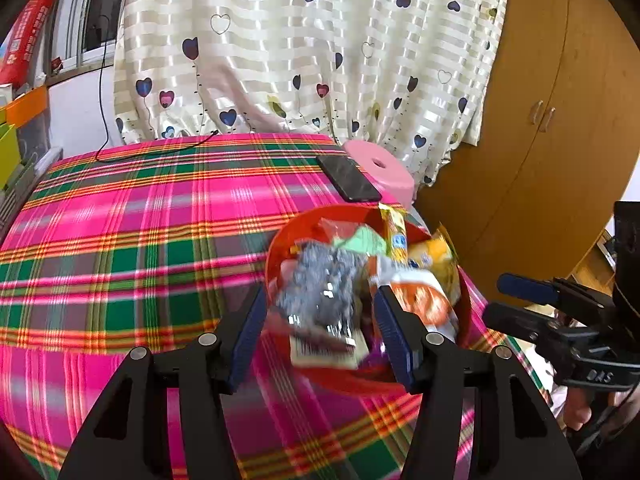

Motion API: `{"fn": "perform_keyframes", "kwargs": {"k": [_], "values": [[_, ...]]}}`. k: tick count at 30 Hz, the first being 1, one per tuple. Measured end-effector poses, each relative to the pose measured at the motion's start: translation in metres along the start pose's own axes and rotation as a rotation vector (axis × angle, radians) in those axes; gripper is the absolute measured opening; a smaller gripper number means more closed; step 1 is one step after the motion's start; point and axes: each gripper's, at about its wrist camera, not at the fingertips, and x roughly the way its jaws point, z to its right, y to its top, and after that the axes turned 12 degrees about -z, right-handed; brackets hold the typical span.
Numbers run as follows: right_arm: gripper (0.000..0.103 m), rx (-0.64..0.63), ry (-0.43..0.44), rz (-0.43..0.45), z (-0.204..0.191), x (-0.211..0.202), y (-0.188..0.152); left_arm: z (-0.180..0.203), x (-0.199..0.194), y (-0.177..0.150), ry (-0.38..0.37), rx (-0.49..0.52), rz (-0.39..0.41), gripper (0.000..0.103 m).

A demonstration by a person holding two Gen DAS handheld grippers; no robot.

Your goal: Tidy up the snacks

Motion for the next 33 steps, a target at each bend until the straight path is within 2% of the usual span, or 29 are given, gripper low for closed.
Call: {"fn": "perform_keyframes", "kwargs": {"k": [5, 11, 15, 17, 24, 33], "values": [[0.062, 0.033, -0.012, -0.011, -0.004, -0.003, -0.015, 0.010, -0.007, -0.023, -0.005, 0.003, -0.016, 0.057], [0.061, 0.033, -0.088, -0.060, -0.016, 0.000, -0.027, 0.019, -0.008, -0.038, -0.021, 0.010, -0.039, 0.057], [0.061, 0.030, -0.105, -0.064, -0.022, 0.000, -0.035, 0.025, -0.011, -0.045, 0.012, 0.022, -0.043, 0.057], [0.062, 0.020, -0.108, -0.067, -0.024, 0.000, -0.037, 0.028, -0.012, -0.047, 0.030, 0.027, -0.042, 0.057], [0.062, 0.003, -0.099, -0.067, -0.031, -0.002, -0.042, 0.029, -0.013, -0.052, 0.016, 0.013, -0.055, 0.057], [0.062, -0.009, -0.099, -0.080, -0.034, 0.000, -0.046, 0.036, -0.013, -0.053, 0.040, 0.029, -0.055, 0.057]]}}
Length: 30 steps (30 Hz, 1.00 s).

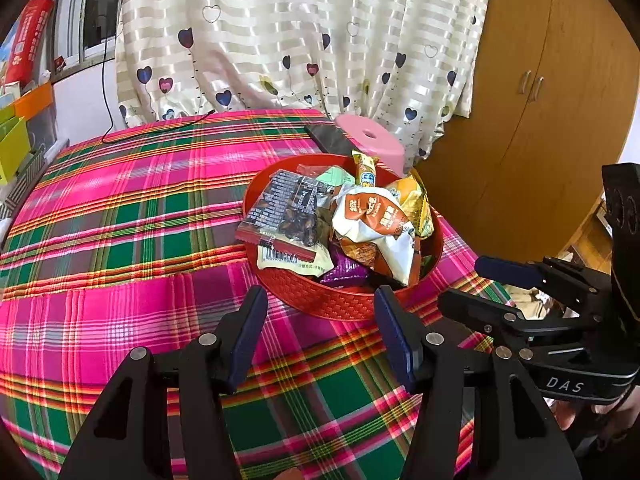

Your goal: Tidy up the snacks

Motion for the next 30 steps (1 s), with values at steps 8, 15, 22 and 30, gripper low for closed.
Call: {"fn": "perform_keyframes", "kwargs": {"k": [8, 15, 22, 30], "values": [[0.062, 0.001, -0.005, -0.009, 0.0016, 0.0023, -0.0004, 0.0030, 0.0013, 0.0006, 0.011, 0.007, -0.006, 0.057], [0.062, -0.001, -0.006, -0.014, 0.0024, 0.0042, -0.0015, 0.0077, 0.0048, 0.0010, 0.022, 0.012, -0.018, 0.057], [0.062, 0.000, -0.006, -0.016, 0.0025, 0.0056, -0.0020, 0.0099, 0.0073, 0.0009, 0.031, 0.012, -0.026, 0.057], [0.062, 0.006, -0.007, -0.022, 0.0040, 0.0081, -0.0043, 0.0102, 0.0094, 0.0003, 0.037, 0.012, -0.033, 0.057]]}}
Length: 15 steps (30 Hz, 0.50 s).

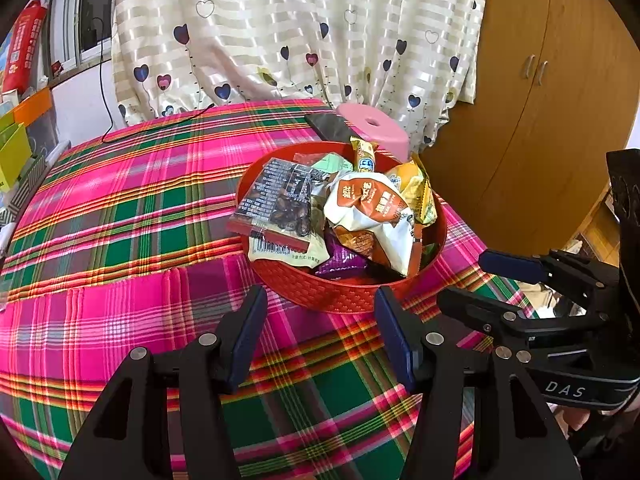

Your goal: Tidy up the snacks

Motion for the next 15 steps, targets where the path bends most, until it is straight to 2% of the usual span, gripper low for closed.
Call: {"fn": "perform_keyframes", "kwargs": {"k": [15], "values": [[0.062, 0.002, -0.001, -0.006, 0.0015, 0.0028, -0.0016, 0.0005, 0.0023, -0.0008, 0.003, -0.001, -0.008, 0.057]]}}
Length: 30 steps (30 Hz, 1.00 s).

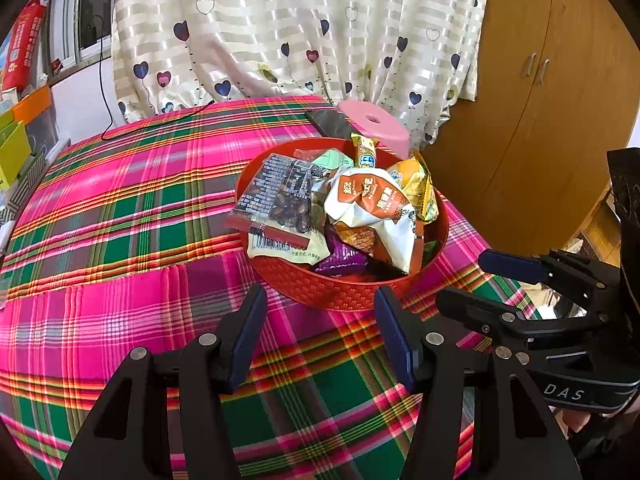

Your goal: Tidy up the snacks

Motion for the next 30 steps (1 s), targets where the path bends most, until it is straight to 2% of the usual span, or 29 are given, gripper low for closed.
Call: {"fn": "perform_keyframes", "kwargs": {"k": [30], "values": [[0.062, 0.009, -0.001, 0.004, 0.0039, -0.0003, -0.0011, 0.0033, 0.0002, 0.0009, 0.013, 0.007, -0.002, 0.057]]}}
